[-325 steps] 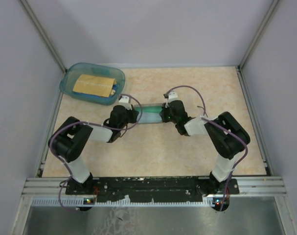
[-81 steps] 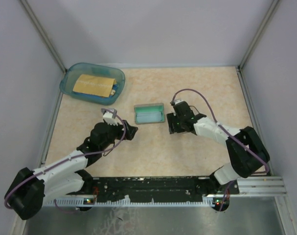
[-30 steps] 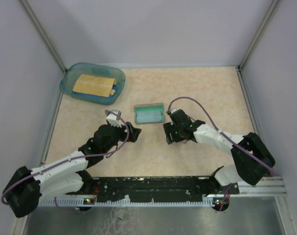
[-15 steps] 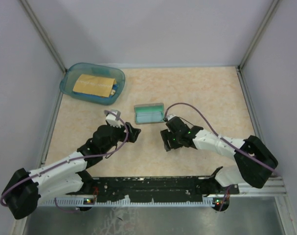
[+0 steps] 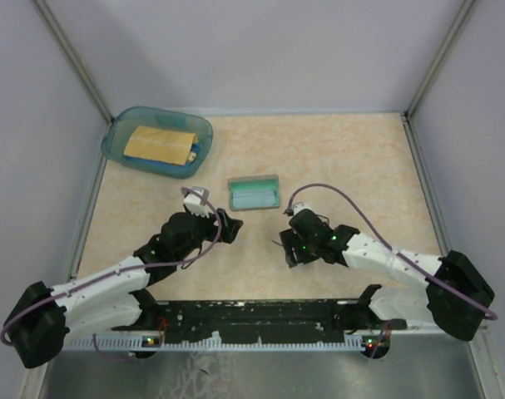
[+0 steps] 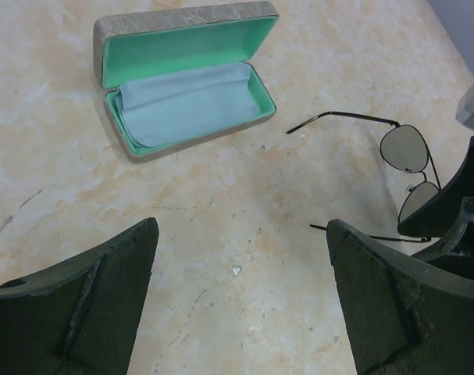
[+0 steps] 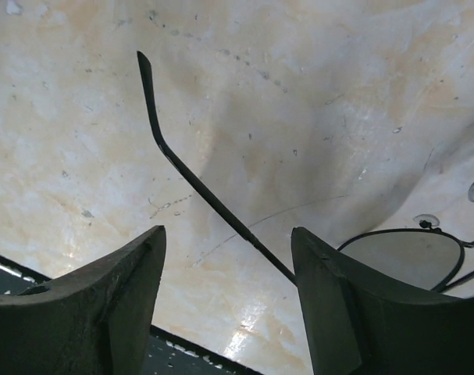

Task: Organize the sunglasses
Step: Move the sunglasses to the center of the board, then pick up the sunglasses from the center of the board.

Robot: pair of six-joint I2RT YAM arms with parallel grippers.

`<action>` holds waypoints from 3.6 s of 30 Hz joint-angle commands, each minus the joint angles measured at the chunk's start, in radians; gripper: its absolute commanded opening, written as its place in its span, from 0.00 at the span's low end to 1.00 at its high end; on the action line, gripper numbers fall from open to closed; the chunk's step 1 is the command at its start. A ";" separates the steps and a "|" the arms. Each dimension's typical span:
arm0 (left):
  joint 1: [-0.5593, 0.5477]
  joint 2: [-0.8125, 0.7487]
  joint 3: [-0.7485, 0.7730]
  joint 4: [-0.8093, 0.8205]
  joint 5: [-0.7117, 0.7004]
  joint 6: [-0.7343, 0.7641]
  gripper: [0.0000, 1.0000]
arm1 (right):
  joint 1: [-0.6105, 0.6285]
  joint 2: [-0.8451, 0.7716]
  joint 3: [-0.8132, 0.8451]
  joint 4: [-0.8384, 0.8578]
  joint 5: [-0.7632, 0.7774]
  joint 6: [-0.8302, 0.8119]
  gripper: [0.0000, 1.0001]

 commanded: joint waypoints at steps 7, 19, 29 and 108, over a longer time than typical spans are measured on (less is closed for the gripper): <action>-0.023 0.029 0.036 0.029 -0.018 0.002 0.94 | -0.020 -0.022 0.206 0.024 0.173 -0.016 0.73; -0.024 0.058 0.043 0.054 -0.015 0.018 0.95 | -0.239 0.304 0.408 0.097 0.080 -0.139 0.73; -0.024 0.086 0.043 0.077 -0.009 0.018 0.95 | -0.324 0.410 0.435 0.162 -0.028 -0.171 0.75; -0.114 0.432 0.236 0.176 0.123 0.094 0.94 | -0.187 -0.260 0.069 -0.240 0.335 0.257 0.49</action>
